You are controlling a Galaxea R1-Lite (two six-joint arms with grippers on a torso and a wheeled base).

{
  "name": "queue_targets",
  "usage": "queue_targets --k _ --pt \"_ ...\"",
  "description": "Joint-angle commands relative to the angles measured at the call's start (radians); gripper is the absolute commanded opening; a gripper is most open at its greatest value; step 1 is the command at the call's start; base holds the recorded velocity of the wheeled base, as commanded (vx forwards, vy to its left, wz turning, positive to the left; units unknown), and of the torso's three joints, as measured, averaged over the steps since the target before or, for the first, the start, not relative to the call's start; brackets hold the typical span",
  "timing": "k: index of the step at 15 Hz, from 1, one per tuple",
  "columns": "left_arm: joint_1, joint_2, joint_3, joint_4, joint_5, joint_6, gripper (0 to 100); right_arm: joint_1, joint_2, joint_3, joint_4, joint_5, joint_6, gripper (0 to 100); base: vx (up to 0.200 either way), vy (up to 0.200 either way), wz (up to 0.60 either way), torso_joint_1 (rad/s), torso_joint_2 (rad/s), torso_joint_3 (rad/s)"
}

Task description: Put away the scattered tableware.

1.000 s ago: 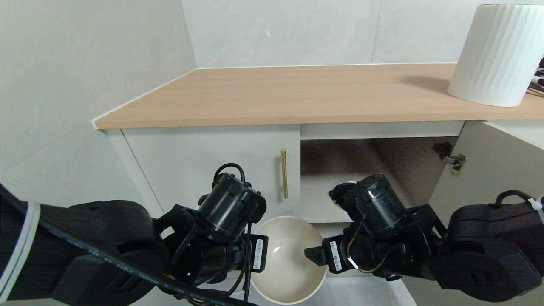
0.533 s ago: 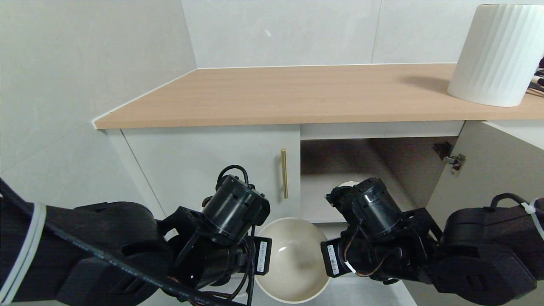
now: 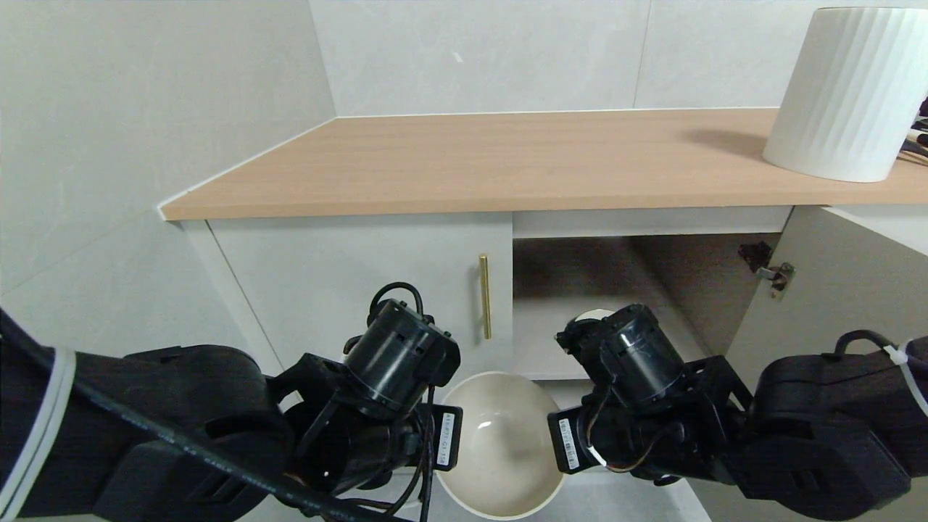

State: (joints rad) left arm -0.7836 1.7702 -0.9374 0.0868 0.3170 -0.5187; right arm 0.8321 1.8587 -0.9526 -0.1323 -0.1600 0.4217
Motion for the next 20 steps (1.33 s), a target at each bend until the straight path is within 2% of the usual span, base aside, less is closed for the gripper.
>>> queue_targets --k 1,7,11,13,15,17,18,20 --pt "0.0 -0.002 -0.001 -0.001 -0.001 -0.001 100 0.001 0.004 0.0 -0.001 0.002 0.0 0 0.0 0.0 0.0 0.0 0.0 0.0" --pt "0.0 -0.008 -0.001 -0.001 -0.001 -0.001 100 0.001 0.016 0.006 0.005 0.002 -0.006 0 0.0 0.0 0.0 0.0 0.0 0.0" --pt "0.0 -0.011 -0.001 -0.001 0.001 -0.001 100 -0.047 0.051 -0.022 0.122 -0.001 -0.035 0 0.0 0.0 0.0 0.0 0.0 0.0" --pt "0.0 -0.012 -0.001 -0.001 0.001 -0.001 100 -0.09 0.088 -0.038 0.135 -0.061 -0.035 0 0.0 0.0 0.0 0.0 0.0 0.0" --pt "0.0 -0.015 -0.001 -0.001 0.001 -0.001 100 -0.177 0.166 -0.069 0.135 -0.141 -0.031 0 0.0 0.0 0.0 0.0 0.0 0.0" --pt "0.0 -0.017 -0.001 -0.001 0.001 -0.001 100 -0.219 0.197 -0.089 0.134 -0.144 -0.027 0 0.0 0.0 0.0 0.0 0.0 0.0" --pt "0.0 -0.023 -0.001 -0.001 0.001 -0.001 100 -0.263 0.237 -0.13 0.128 -0.145 0.003 0 0.0 0.0 0.0 0.0 0.0 0.0" --pt "0.0 -0.023 -0.001 -0.001 0.001 -0.001 100 -0.294 0.252 -0.184 0.128 -0.148 0.095 0 0.0 0.0 0.0 0.0 0.0 0.0"
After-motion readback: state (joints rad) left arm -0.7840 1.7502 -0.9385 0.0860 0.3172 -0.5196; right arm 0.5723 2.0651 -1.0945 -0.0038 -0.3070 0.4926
